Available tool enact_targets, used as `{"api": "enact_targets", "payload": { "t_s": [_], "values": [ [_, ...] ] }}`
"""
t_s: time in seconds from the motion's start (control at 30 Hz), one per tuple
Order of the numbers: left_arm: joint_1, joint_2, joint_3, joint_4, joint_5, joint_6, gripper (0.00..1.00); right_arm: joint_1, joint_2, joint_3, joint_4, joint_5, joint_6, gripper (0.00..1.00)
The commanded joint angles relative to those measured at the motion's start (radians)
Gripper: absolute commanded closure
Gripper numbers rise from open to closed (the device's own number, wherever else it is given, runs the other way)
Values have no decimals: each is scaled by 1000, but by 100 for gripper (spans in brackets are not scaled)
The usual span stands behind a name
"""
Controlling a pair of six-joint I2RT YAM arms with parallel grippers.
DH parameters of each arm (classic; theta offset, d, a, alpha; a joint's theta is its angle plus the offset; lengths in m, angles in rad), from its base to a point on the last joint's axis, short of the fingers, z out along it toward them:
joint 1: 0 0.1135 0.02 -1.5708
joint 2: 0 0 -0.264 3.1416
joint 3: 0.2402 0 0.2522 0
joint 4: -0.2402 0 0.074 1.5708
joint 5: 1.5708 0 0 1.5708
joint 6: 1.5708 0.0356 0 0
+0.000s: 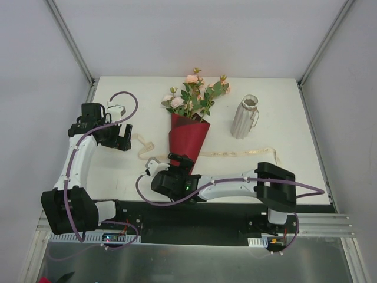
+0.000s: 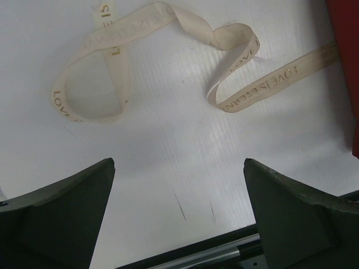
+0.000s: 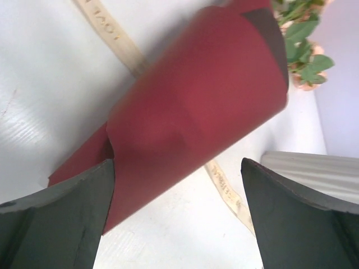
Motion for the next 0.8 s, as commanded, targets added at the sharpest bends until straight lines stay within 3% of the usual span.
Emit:
{"api": "enact_targets", "payload": {
  "t_s": [0.0, 0.13, 0.4, 0.53, 0.67, 0.77],
  "values": [
    [5, -35, 30, -21, 5, 21, 1, 47, -162, -46, 75, 191, -25, 4],
    [4, -35, 44, -29, 16, 25, 1, 84, -260, -129, 34, 292, 88, 4],
    [5, -23, 74, -41, 50, 21, 1, 113, -401, -167, -486, 433, 593, 4],
    [-6, -14, 85, -44, 68, 7, 1, 128, -395, -128, -440, 406, 529, 4],
    [-65, -11, 87, -46, 45, -7, 1, 130, -360, -71, -156, 307, 311, 4],
    [-88, -11, 93, -46, 25, -14, 1, 99, -265, 0, -69, 224, 202, 4]
  ]
}}
